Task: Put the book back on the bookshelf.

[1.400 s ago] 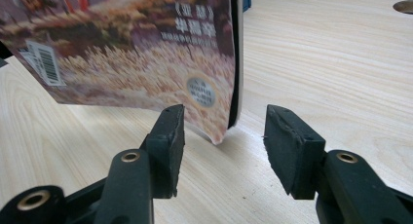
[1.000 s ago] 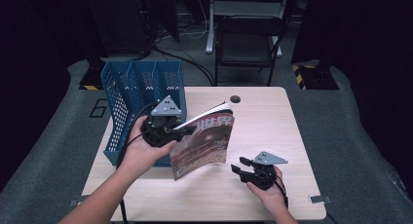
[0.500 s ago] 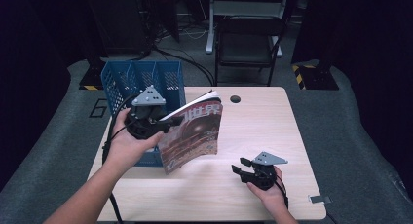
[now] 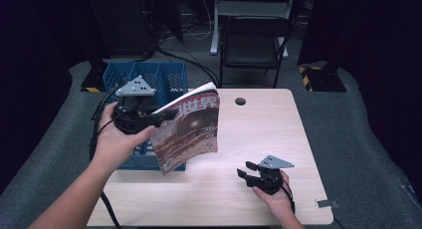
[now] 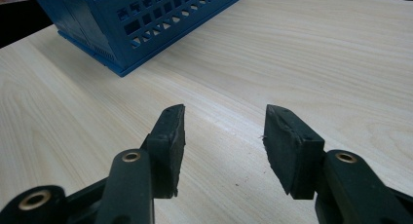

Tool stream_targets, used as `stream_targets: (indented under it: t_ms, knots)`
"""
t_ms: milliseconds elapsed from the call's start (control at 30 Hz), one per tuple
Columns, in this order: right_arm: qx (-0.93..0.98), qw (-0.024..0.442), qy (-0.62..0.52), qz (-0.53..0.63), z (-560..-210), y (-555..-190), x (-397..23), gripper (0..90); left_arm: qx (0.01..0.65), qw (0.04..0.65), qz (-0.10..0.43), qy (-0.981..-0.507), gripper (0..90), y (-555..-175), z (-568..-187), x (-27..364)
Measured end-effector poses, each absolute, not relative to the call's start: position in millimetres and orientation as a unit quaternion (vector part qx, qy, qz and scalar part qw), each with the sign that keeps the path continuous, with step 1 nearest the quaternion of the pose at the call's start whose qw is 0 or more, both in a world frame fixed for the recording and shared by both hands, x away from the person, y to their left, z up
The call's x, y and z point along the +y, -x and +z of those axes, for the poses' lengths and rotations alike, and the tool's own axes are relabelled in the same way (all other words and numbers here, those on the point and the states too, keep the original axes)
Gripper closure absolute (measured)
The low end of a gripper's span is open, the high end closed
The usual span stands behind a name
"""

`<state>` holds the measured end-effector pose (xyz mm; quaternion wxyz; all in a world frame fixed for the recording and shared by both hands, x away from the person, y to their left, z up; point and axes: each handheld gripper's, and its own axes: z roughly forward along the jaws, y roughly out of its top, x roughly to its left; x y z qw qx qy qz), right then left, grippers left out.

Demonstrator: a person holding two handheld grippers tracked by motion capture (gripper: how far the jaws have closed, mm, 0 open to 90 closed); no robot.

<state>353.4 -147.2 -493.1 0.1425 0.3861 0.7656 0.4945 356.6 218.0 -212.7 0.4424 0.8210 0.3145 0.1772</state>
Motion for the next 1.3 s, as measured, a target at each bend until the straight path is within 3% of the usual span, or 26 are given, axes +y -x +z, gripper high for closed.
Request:
stream_targets:
  t_ms: [1300]
  knots:
    - [0.768, 0.144, -0.388, 0.488, -493.6, -353.6, -147.3, 50.1, 0.393, 0.425, 0.216, -0.787, 84.1, -339.4, -211.9, 312.2]
